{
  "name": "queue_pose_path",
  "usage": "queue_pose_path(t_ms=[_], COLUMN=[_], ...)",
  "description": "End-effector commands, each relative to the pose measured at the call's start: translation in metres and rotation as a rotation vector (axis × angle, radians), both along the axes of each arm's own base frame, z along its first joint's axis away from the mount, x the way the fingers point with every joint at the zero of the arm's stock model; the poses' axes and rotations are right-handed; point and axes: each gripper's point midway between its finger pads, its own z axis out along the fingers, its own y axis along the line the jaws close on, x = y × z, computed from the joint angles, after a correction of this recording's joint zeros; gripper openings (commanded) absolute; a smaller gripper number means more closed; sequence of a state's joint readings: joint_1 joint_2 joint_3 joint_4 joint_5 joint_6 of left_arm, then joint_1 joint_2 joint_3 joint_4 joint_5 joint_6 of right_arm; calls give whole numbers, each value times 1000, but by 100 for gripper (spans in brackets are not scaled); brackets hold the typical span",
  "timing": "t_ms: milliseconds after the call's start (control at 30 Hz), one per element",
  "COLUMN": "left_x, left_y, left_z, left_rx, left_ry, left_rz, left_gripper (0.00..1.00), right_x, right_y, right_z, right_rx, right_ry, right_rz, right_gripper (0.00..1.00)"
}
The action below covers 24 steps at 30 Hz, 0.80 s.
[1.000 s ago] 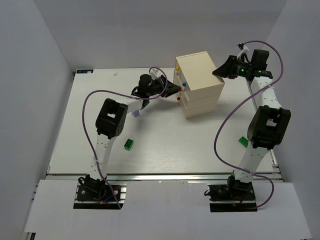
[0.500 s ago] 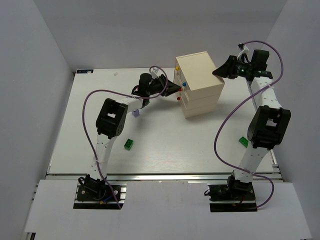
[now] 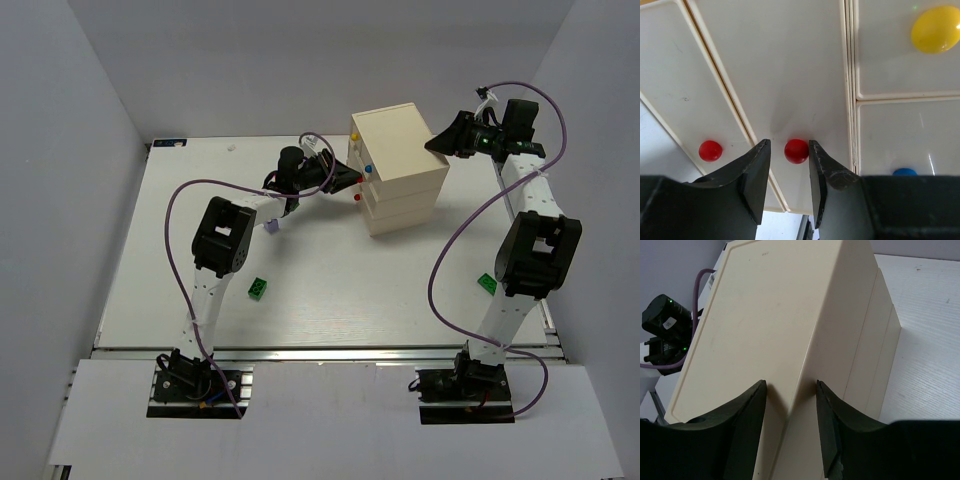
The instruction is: Sort the legos into containers by color
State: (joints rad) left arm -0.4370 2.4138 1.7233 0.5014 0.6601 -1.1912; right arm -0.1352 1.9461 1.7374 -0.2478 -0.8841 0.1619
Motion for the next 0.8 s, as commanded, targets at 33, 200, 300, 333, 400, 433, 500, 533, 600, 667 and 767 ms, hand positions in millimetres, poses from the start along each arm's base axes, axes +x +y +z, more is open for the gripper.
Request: queue_pose_path(t_ms=[33,200,300,333,400,433,500,533,600,667,767], left_x=[-17,-19,-20,-24,-23,-23,-22,-22,-24,-24,-23], left_y=[-16,-14,-13,-17,-16,-16,-16,-16,-20,-20,-20], left_z=[12,3,-1,-1,-2,-3,-3,-4,-3,-2,-3], left_rx=[-16,-22,-21,-21,-22,-27,-29,-28,-34,-42,-38], left_ry=[-12,31,61,69,89,105,118,127,138,150,174], left_rz=[-49,-40,-27,-30,-21,-17,-10,-4,-4,-1,5], left_gripper=[46,44,44,44,44,44,43,42,39,36,30], right_x=[-15,-15,-14,-14,-14,-14,-14,-14,-14,-14,-13], right_y=[12,13,12,12,11,12,12,13,12,12,11], right_z=[-45,-46,-46,-47,-46,-46,-46,-46,-46,-46,-46], right_rx=[19,18,17,16,17,18,20,19,20,20,19], right_ry=[166,170,169,169,168,170,172,170,170,170,169], right_rz=[26,26,22,21,19,20,17,20,18,18,15], right_gripper=[48,48,47,47,47,47,47,47,47,47,47])
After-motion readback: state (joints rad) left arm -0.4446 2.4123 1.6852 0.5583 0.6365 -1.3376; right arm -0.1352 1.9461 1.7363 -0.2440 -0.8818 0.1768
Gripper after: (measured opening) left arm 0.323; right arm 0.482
